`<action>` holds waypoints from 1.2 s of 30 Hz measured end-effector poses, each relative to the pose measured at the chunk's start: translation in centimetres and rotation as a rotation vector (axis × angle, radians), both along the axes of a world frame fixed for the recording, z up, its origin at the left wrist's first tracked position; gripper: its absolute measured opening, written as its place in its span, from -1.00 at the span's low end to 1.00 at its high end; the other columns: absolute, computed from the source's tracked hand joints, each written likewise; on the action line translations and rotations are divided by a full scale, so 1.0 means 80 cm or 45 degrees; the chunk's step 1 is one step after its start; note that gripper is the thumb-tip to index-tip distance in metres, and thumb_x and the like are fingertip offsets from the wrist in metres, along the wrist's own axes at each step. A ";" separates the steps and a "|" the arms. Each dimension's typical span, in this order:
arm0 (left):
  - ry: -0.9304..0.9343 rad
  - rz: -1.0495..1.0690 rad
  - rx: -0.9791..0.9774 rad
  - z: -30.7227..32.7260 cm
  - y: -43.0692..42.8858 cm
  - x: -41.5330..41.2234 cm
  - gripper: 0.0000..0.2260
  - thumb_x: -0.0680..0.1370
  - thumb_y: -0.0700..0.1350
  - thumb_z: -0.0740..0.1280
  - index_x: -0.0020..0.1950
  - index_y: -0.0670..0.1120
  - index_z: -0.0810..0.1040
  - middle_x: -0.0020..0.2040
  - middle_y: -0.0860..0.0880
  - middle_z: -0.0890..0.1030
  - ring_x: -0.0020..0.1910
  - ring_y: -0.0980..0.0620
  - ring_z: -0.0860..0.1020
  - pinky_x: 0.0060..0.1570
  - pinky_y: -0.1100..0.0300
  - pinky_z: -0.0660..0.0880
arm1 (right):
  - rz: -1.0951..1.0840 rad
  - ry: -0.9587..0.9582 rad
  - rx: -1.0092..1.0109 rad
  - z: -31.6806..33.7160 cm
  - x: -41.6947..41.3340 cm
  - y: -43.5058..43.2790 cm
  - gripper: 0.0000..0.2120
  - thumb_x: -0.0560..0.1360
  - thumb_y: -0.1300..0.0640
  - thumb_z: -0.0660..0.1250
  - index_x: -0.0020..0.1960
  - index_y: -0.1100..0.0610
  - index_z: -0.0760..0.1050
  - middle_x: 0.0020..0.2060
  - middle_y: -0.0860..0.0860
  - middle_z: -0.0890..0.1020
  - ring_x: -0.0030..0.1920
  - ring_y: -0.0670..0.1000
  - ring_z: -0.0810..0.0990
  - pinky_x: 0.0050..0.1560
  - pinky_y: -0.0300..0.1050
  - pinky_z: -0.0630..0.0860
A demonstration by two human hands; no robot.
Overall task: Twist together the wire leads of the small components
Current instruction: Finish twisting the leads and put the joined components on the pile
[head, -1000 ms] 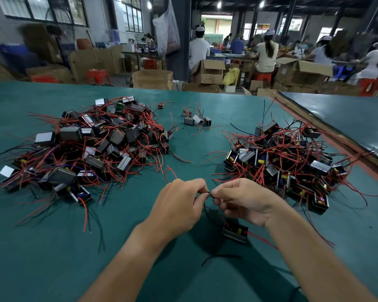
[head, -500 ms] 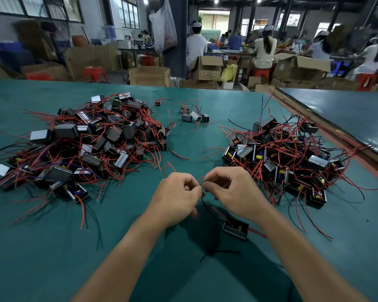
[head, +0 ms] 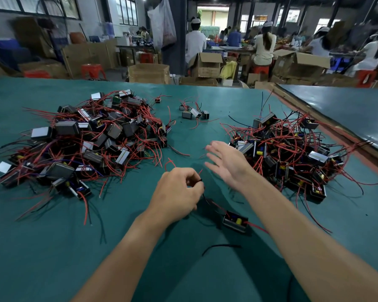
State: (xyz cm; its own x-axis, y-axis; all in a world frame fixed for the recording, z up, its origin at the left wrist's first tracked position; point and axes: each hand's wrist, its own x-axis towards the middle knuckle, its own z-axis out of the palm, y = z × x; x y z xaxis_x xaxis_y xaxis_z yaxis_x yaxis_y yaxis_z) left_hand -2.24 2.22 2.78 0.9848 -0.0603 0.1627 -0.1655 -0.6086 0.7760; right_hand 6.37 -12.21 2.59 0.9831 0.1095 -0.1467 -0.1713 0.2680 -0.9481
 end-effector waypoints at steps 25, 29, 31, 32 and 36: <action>0.031 0.042 -0.058 -0.003 0.005 0.005 -0.87 0.50 -0.11 0.32 -0.26 -0.03 0.54 -0.40 0.03 0.65 -0.51 0.09 0.62 -0.40 0.15 0.59 | -0.579 0.080 -0.309 0.000 0.002 -0.102 -0.80 0.55 0.32 0.23 0.16 0.27 0.49 0.10 0.22 0.60 0.24 0.14 0.54 0.04 -0.04 0.57; 0.028 0.055 -0.067 -0.002 0.006 0.005 -0.88 0.50 -0.12 0.35 -0.24 -0.04 0.57 -0.49 0.07 0.60 -0.51 0.08 0.62 -0.42 0.21 0.56 | -0.294 -0.142 -0.499 0.021 -0.027 -0.058 -0.84 0.55 0.34 0.22 -0.05 0.27 0.58 -0.30 0.09 0.64 -0.31 -0.02 0.57 -0.34 -0.22 0.56; 0.066 0.040 -0.125 -0.003 0.005 0.007 -0.89 0.50 -0.14 0.36 -0.22 -0.06 0.59 -0.47 0.00 0.61 -0.50 0.05 0.63 -0.41 0.18 0.55 | -0.117 -0.240 -0.533 0.020 -0.048 -0.039 -0.79 0.57 0.33 0.22 -0.15 0.22 0.59 -0.43 0.04 0.61 -0.49 -0.06 0.50 -0.49 -0.26 0.48; 0.081 0.031 -0.145 -0.003 0.005 0.007 -0.89 0.51 -0.15 0.36 -0.22 -0.07 0.61 -0.48 -0.02 0.60 -0.49 0.03 0.63 -0.43 0.17 0.54 | -0.026 -0.287 -0.563 0.016 -0.058 -0.031 -0.78 0.58 0.33 0.23 -0.19 0.22 0.59 -0.46 0.04 0.58 -0.53 -0.07 0.47 -0.52 -0.26 0.45; 0.062 -0.010 -0.151 -0.006 0.006 0.011 -0.84 0.50 -0.19 0.37 -0.28 -0.04 0.63 -0.51 0.06 0.55 -0.51 0.02 0.62 -0.48 0.20 0.53 | 0.177 -0.453 -0.600 -0.002 -0.078 -0.011 -0.80 0.55 0.34 0.32 -0.24 0.21 0.55 -0.48 0.01 0.55 -0.56 -0.07 0.43 -0.52 -0.25 0.42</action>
State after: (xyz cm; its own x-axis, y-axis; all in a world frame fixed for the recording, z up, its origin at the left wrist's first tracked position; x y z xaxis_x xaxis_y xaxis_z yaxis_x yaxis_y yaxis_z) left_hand -1.34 2.70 2.29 0.9913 -0.0511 0.1214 -0.1304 -0.5106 0.8499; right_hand 0.10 -13.12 2.41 0.9619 0.2432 0.1247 0.1749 -0.1971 -0.9647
